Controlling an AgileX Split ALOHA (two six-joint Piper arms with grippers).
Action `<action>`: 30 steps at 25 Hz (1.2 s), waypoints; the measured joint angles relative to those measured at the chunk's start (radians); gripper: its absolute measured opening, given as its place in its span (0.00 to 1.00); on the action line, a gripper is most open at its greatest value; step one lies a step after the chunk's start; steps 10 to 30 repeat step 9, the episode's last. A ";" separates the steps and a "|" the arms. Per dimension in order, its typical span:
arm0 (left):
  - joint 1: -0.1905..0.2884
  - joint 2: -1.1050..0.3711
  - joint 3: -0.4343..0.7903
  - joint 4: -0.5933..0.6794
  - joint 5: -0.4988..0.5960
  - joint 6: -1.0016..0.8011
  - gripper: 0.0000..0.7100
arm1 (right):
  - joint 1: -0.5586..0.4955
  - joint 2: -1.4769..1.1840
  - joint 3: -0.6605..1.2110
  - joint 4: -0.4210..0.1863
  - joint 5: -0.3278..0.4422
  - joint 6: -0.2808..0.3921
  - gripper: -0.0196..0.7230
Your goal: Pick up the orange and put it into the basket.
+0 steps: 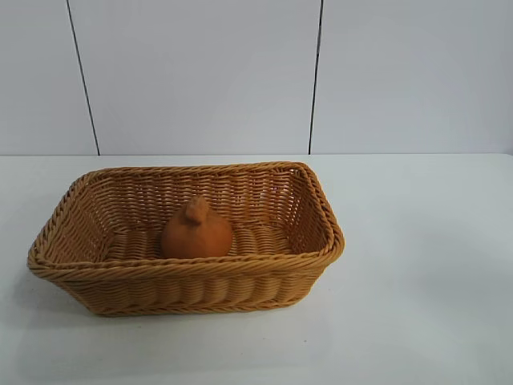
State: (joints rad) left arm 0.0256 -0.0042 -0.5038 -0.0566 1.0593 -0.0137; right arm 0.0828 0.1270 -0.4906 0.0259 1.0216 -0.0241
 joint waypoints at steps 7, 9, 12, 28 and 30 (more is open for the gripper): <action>0.000 0.000 0.000 0.000 0.000 0.000 0.91 | 0.000 -0.132 0.000 -0.005 0.001 0.000 0.96; 0.000 0.000 0.000 0.000 0.000 0.000 0.91 | 0.000 -0.134 0.000 -0.005 0.001 0.000 0.96; 0.000 0.000 0.000 0.000 0.000 0.000 0.91 | 0.000 -0.134 0.000 -0.005 0.001 0.000 0.96; 0.000 0.000 0.000 0.000 0.000 0.000 0.91 | 0.000 -0.134 0.000 -0.005 0.001 0.000 0.96; 0.000 0.000 0.000 0.000 0.000 0.000 0.91 | 0.000 -0.134 0.000 -0.005 0.001 0.000 0.96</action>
